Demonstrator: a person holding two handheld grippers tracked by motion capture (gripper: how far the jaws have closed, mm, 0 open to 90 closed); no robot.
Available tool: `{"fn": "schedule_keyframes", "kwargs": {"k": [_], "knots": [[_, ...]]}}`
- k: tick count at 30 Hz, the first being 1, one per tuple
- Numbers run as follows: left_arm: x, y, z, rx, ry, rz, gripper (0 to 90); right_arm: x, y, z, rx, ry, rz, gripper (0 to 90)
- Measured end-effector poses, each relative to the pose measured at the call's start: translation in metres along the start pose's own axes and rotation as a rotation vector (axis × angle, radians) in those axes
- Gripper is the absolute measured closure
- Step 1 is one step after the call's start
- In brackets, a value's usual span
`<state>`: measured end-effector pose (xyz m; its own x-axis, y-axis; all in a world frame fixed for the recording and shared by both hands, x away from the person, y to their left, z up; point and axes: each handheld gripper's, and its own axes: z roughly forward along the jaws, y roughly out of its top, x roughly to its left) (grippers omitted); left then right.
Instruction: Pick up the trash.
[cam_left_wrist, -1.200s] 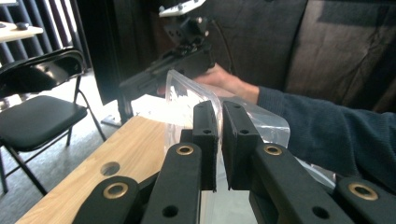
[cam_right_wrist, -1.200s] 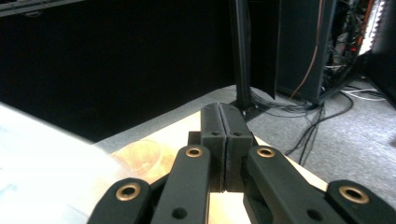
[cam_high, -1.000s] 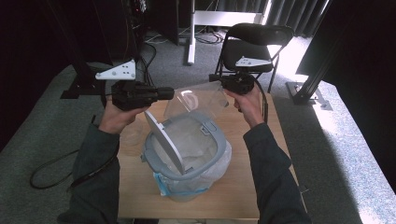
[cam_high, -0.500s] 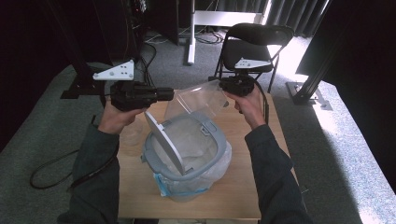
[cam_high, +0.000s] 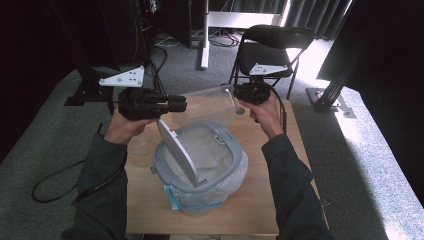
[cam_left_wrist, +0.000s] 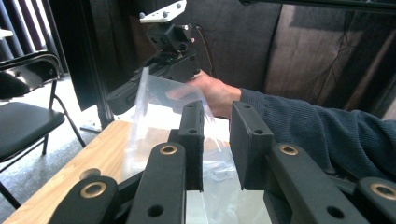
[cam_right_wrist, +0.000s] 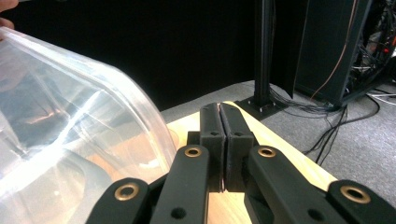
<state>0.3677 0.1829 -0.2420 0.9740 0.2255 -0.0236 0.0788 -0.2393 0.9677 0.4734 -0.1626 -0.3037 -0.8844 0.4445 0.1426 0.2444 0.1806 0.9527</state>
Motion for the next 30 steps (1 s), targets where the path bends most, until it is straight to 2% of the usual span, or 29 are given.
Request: {"fn": "schedule_keyframes", "kwargs": {"k": [3,6,9,12,14,15,19,22,23,24,26,30], "knots": [[0.0,0.001,-0.005,-0.022,0.018,0.007,73.0,0.0,0.0,-0.001,0.0,0.009,-0.003,88.7],[0.005,0.0,-0.013,-0.064,0.041,-0.012,71.9,0.001,0.0,-0.001,0.002,0.013,-0.007,88.7],[0.01,0.0,-0.021,-0.084,0.092,-0.025,70.7,0.001,0.0,-0.002,0.001,0.017,-0.015,88.6],[0.018,-0.003,-0.028,-0.098,0.168,-0.057,69.1,0.001,0.001,-0.004,0.001,0.014,-0.018,88.7],[0.026,-0.007,-0.029,-0.092,0.204,-0.095,69.1,0.001,0.001,-0.004,0.0,0.013,-0.019,88.7],[0.029,-0.009,-0.027,-0.074,0.217,-0.108,69.6,0.001,0.001,-0.004,0.0,0.012,-0.019,88.7],[0.041,-0.019,-0.013,0.03,0.26,-0.149,71.2,0.001,0.001,-0.004,0.002,0.012,-0.018,88.7],[0.044,-0.023,-0.006,0.065,0.239,-0.158,73.0,0.001,0.001,-0.003,0.003,0.019,-0.02,88.7],[0.044,-0.024,-0.005,0.062,0.214,-0.158,74.2,0.002,0.001,-0.002,0.004,0.019,-0.023,88.7],[0.042,-0.023,-0.005,0.055,0.174,-0.145,74.7,0.002,0.001,-0.002,0.006,0.02,-0.023,88.7],[0.037,-0.022,-0.004,0.062,0.126,-0.119,75.3,0.002,0.0,-0.001,0.013,0.02,-0.03,88.6],[0.025,-0.015,0.0,0.099,0.083,-0.055,76.0,0.002,0.0,-0.002,0.014,0.017,-0.028,88.5]]}}
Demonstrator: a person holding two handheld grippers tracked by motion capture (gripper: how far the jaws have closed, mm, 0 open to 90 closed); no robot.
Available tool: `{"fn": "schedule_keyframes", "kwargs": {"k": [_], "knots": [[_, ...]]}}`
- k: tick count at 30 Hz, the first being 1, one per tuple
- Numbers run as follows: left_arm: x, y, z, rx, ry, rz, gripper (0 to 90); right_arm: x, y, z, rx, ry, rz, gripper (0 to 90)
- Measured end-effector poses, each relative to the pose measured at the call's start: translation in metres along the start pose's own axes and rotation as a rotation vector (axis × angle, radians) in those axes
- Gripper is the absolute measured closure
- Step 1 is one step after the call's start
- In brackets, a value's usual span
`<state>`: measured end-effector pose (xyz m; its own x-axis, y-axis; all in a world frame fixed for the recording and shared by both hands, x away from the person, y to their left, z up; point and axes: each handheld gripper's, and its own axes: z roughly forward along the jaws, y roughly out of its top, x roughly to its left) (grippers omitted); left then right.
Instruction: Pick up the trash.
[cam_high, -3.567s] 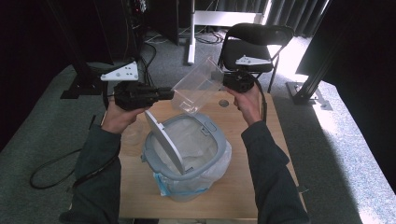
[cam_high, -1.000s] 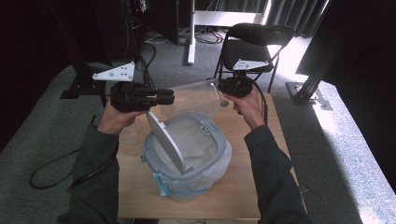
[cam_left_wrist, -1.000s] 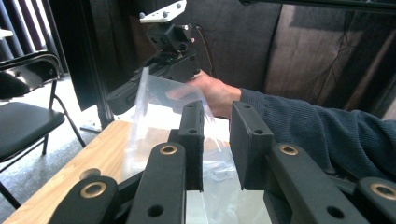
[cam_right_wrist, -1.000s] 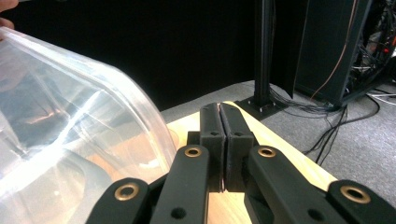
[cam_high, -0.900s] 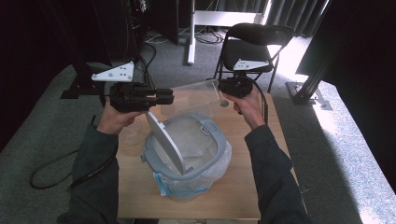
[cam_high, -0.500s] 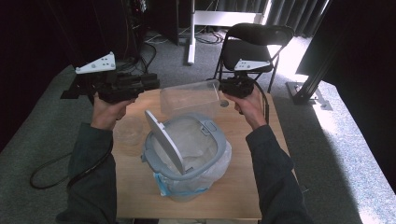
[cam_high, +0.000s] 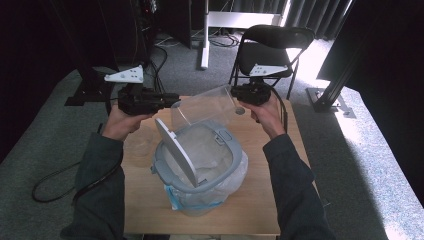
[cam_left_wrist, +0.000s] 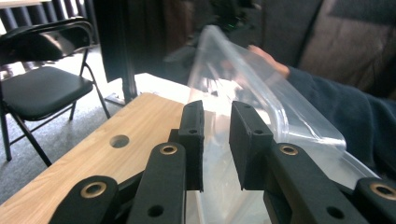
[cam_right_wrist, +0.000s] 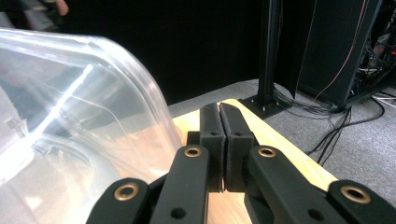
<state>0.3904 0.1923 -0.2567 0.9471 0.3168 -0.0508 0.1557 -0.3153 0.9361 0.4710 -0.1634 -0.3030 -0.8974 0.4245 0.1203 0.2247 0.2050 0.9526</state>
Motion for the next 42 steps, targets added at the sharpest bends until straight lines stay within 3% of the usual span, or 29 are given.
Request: {"fn": "schedule_keyframes", "kwargs": {"k": [6,20,24,31,36,42], "knots": [[-0.006,0.005,0.006,0.026,-0.033,0.034,77.3,0.002,0.001,0.0,0.007,-0.003,-0.007,87.9],[-0.005,0.003,0.007,0.032,-0.049,0.028,79.2,-0.002,-0.009,-0.003,0.049,-0.012,0.01,87.1],[-0.005,0.004,0.007,0.036,-0.047,0.036,79.2,0.0,-0.014,0.004,0.105,-0.024,-0.001,86.0],[-0.005,0.002,0.007,0.038,-0.046,0.034,79.2,-0.003,-0.028,0.003,0.143,-0.026,0.012,85.8],[-0.003,0.0,0.008,0.042,-0.047,0.03,79.1,-0.002,-0.036,-0.001,0.175,-0.002,0.009,85.1],[-0.003,0.001,0.011,0.055,-0.055,0.035,79.3,-0.001,-0.033,-0.004,0.127,0.042,0.02,85.0]]}}
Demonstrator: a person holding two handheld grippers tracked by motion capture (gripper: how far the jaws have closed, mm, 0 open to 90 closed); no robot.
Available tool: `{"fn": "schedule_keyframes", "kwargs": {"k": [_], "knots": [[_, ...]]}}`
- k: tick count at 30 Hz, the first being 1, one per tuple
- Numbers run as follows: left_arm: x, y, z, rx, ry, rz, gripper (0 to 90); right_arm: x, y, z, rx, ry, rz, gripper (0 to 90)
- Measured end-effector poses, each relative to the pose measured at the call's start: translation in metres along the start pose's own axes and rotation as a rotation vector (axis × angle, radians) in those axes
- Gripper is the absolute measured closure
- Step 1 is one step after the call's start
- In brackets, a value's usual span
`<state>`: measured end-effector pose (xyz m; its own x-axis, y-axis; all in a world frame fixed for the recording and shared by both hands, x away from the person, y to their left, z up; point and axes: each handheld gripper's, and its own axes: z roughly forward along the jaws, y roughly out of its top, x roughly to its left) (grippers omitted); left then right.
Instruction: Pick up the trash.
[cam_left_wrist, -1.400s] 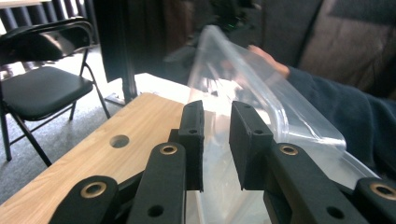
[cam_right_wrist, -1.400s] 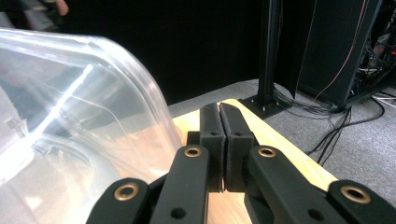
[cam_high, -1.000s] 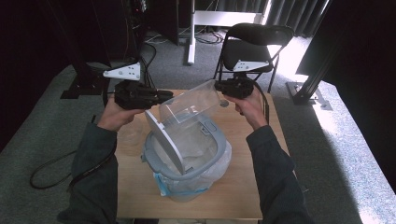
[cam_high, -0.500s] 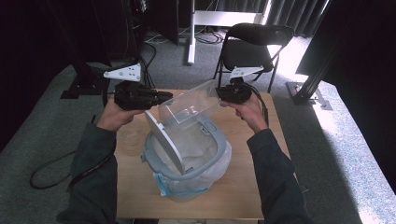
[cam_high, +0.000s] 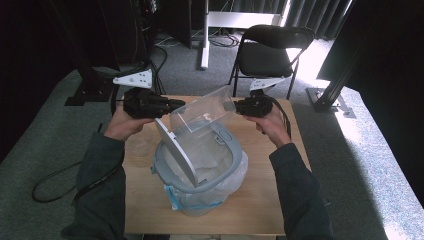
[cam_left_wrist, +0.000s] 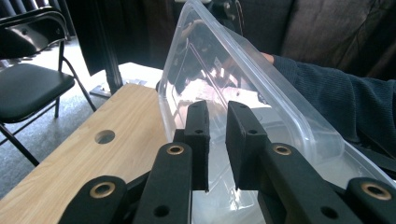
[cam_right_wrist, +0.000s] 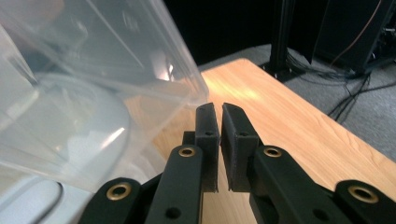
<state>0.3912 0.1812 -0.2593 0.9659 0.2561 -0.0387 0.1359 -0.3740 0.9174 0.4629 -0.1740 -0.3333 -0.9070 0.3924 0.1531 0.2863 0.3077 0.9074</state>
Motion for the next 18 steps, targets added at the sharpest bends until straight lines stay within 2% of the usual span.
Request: {"fn": "schedule_keyframes", "kwargs": {"k": [3,9,18], "knots": [[0.0,0.001,0.001,0.004,-0.007,0.002,79.3,0.001,0.006,-0.002,-0.023,0.008,0.007,85.0],[0.003,0.002,0.004,0.008,-0.037,0.0,79.3,0.007,0.017,-0.001,-0.033,0.006,-0.008,84.1],[0.008,-0.009,-0.001,0.032,-0.028,-0.014,80.3,0.004,0.009,-0.003,-0.005,-0.019,0.001,83.8]]}}
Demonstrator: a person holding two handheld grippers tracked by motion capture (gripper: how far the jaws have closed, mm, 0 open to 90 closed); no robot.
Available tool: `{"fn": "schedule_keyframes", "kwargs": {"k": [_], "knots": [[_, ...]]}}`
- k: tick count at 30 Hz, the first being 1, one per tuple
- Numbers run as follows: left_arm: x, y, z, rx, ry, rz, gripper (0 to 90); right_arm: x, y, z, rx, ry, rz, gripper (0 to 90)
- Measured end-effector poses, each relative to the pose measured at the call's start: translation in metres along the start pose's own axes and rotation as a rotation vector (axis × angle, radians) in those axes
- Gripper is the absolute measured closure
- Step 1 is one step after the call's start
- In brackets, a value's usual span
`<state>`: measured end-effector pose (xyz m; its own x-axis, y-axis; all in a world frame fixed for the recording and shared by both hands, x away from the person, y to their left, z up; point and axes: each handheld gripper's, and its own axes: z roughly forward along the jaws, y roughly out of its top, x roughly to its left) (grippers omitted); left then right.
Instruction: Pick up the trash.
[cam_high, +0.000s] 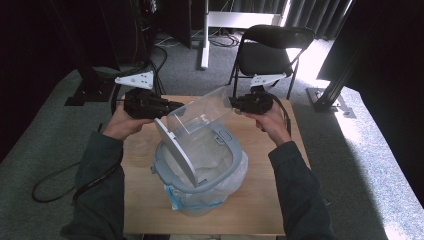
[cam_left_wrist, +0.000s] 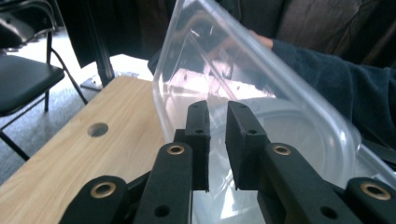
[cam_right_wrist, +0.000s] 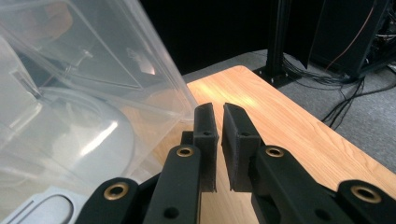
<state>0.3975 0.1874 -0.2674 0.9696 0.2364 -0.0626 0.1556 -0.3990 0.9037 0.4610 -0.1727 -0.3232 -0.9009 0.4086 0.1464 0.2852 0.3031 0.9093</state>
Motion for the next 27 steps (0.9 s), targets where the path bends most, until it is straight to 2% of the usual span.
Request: {"fn": "schedule_keyframes", "kwargs": {"k": [5,11,18,20,21,23,24,25,27], "knots": [[0.002,-0.003,0.001,-0.001,-0.024,0.0,82.5,0.001,-0.001,0.001,0.002,0.004,-0.004,83.7],[0.001,-0.002,0.003,0.001,-0.02,0.001,82.9,0.005,-0.003,0.001,0.023,0.004,-0.024,82.2],[0.001,-0.003,0.003,0.003,-0.011,-0.002,82.7,0.006,-0.019,-0.004,0.064,0.023,-0.03,80.5],[0.001,-0.004,0.002,0.003,-0.009,-0.004,82.6,0.012,-0.028,-0.005,0.083,0.071,-0.06,77.5],[0.001,-0.004,0.002,0.006,-0.008,-0.004,82.6,0.012,-0.028,-0.005,0.083,0.071,-0.06,77.5],[0.002,-0.005,0.003,0.008,-0.009,-0.005,82.6,0.018,-0.031,-0.009,0.068,0.112,-0.078,74.6],[0.002,-0.005,0.003,0.008,-0.009,-0.006,82.6,0.018,-0.031,-0.009,0.068,0.112,-0.078,74.6],[0.002,-0.005,0.004,0.01,-0.009,-0.005,82.6,0.021,-0.03,-0.013,0.061,0.136,-0.084,72.8],[0.003,-0.005,0.005,0.01,-0.009,-0.007,82.7,0.022,-0.03,-0.014,0.052,0.152,-0.086,71.9]]}}
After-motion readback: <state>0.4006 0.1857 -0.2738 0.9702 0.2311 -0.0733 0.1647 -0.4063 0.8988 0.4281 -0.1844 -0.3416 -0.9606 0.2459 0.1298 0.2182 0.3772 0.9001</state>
